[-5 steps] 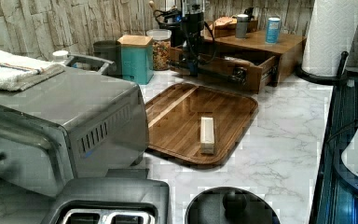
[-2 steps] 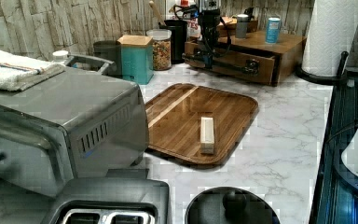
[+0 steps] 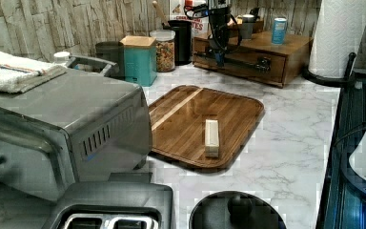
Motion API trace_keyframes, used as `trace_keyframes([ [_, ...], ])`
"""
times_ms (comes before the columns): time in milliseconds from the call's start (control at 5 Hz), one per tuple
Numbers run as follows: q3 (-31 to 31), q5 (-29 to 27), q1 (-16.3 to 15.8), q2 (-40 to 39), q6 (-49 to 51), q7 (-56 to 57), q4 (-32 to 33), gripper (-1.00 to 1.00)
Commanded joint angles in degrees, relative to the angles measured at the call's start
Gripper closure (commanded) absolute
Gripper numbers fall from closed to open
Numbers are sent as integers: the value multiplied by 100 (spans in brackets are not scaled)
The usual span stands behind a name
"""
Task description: Close the drawer.
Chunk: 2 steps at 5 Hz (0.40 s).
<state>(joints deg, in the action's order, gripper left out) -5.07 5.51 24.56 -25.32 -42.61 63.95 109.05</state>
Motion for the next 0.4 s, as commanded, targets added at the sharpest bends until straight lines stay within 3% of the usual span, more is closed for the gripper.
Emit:
trace_keyframes([
  [200,-1022,582,782,-61,-301,-151,-243,100],
  [400,-1022,582,781,-60,-301,-153,-243,100],
])
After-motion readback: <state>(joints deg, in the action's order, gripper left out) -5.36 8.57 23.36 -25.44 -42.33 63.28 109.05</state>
